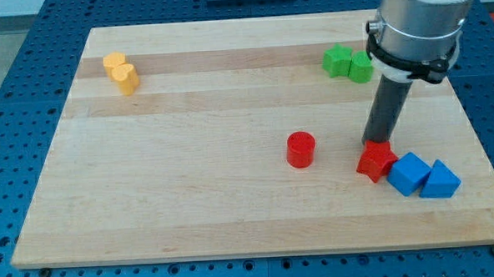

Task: Move the arm near to the bottom center of the board

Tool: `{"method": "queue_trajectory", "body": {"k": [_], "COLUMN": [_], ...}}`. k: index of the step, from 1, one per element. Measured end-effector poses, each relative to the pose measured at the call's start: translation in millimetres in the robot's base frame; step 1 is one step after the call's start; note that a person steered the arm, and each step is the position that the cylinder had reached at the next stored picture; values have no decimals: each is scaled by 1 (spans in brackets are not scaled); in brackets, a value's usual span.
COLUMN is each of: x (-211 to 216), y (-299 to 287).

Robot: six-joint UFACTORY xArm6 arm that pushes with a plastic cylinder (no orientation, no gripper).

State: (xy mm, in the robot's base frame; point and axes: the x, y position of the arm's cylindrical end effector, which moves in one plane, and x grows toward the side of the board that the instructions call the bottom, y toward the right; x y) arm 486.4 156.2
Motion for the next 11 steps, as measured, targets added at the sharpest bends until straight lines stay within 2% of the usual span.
{"method": "queue_trajectory", "body": {"k": [1,4,5,6,9,10,11], "x": [-1,-43,-35,21,39,42,52], "y": [-11,-134,-150,-150,-105,-107,-143]}}
